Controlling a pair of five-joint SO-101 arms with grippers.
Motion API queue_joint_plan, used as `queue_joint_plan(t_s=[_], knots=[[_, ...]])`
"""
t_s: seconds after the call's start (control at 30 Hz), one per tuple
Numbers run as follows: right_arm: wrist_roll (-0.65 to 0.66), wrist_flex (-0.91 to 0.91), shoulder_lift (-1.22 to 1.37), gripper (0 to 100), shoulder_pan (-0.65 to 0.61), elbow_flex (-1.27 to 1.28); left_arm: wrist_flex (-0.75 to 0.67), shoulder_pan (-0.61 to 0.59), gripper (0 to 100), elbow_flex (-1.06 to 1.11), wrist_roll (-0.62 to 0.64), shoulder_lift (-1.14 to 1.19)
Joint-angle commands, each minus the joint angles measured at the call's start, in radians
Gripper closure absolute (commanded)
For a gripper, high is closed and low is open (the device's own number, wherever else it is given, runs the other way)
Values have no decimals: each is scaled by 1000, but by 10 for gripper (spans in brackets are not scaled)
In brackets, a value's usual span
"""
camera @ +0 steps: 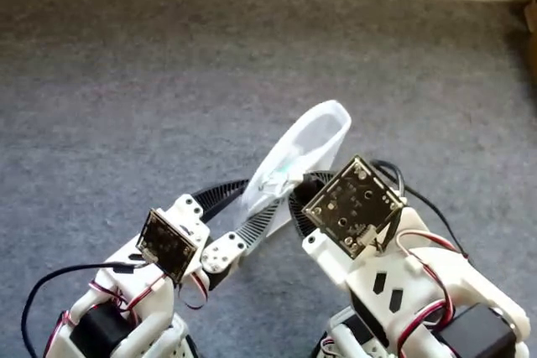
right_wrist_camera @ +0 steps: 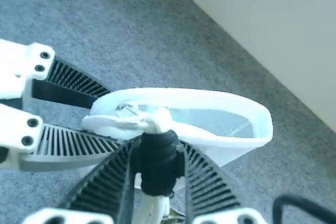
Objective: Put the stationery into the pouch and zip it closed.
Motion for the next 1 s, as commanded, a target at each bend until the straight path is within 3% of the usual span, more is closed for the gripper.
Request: queue_joint_plan(t_s=[0.0, 0.1, 0.37, 0.7, 0.97], knots=[[-14, -10, -10, 993, -13, -33, -46, -15, 920, -5, 12, -2], [-14, -10, -12, 993, -13, -30, -46, -15, 992, -12, 12, -5], [-15, -19, -13, 993, 7, -35, 25, -19, 994, -70, 12, -5], [-17, -262, 8, 993, 354, 2, 117, -51, 996, -133, 9, -5], [-17, -424, 53, 993, 461, 170, 169, -90, 996, -185, 14, -5]])
